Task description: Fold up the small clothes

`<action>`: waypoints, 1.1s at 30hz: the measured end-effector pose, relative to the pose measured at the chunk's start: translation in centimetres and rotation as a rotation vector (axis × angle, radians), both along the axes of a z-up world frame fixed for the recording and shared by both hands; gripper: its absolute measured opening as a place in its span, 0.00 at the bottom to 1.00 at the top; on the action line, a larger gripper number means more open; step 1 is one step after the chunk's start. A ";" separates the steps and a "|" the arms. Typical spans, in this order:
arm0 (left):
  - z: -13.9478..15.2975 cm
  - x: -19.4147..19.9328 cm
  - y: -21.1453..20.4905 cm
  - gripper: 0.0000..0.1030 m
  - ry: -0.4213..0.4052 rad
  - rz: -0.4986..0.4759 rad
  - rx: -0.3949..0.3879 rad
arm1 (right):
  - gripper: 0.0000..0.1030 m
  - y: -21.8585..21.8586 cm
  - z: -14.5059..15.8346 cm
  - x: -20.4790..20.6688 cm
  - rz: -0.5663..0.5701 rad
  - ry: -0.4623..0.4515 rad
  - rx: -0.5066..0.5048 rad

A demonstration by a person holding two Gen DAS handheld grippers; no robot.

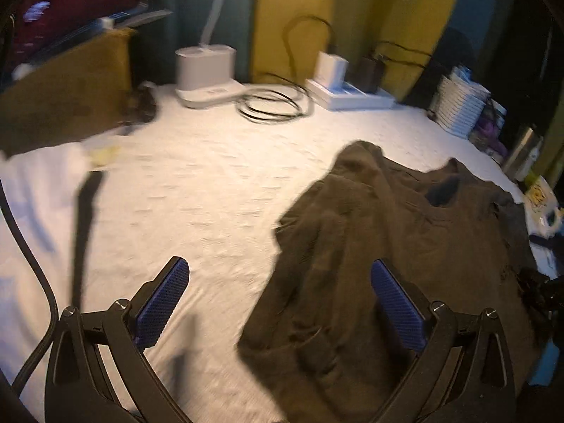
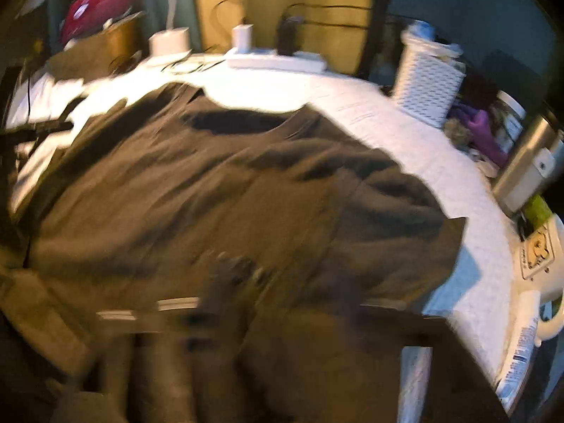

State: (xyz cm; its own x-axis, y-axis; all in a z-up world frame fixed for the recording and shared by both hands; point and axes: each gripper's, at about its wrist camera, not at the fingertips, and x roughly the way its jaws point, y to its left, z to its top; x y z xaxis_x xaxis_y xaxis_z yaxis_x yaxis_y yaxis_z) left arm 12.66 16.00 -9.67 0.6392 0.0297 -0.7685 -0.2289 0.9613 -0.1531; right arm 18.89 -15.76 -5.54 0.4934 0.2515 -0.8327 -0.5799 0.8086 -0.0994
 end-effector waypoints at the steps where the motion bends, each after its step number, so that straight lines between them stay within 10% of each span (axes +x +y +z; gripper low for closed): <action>1: -0.2 0.4 -0.1 0.97 0.008 -0.024 -0.011 | 0.98 -0.3 0.2 0.2 -0.020 -0.012 -0.002; 10: -0.7 -0.8 -1.6 0.14 0.051 -0.134 0.008 | 0.98 -3.4 -0.3 2.5 -0.158 -0.003 0.002; 28: 6.9 -6.0 -2.3 0.03 -0.207 0.045 0.149 | 0.98 -2.0 1.0 0.7 -0.081 -0.038 0.042; 33: 5.9 -5.7 0.1 0.02 -0.143 0.119 0.186 | 0.98 -3.4 1.2 0.5 -0.113 -0.043 0.065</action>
